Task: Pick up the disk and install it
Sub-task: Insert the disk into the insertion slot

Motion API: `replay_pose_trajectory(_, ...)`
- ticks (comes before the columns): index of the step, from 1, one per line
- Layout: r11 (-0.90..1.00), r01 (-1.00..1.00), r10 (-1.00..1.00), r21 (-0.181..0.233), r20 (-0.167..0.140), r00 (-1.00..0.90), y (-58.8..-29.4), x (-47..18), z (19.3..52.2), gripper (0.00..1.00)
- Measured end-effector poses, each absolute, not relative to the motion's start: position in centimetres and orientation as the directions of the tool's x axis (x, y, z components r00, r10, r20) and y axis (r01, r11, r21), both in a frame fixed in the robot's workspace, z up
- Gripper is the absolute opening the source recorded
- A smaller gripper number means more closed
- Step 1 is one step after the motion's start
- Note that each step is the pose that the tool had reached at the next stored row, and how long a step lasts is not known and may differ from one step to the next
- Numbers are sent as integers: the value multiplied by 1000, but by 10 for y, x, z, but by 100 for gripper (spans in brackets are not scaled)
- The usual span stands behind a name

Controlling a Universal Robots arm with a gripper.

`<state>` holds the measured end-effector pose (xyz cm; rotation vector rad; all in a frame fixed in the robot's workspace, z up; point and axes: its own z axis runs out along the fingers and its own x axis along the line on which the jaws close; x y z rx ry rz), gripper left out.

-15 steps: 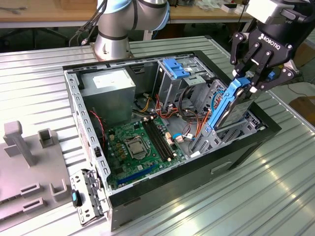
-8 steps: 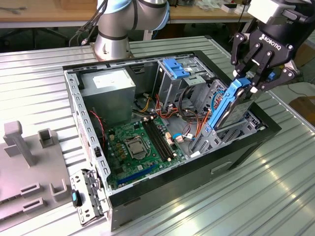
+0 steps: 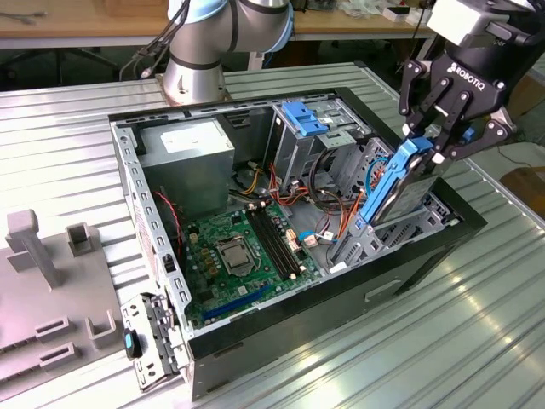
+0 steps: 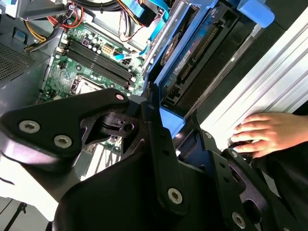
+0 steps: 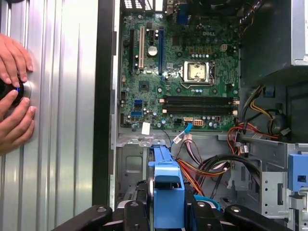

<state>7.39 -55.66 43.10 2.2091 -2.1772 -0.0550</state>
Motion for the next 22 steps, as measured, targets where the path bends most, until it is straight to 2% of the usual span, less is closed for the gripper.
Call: replay_pose_trajectory(22, -16, -998, -1000, 53, -18, 15, -557, 74, 411, 37)
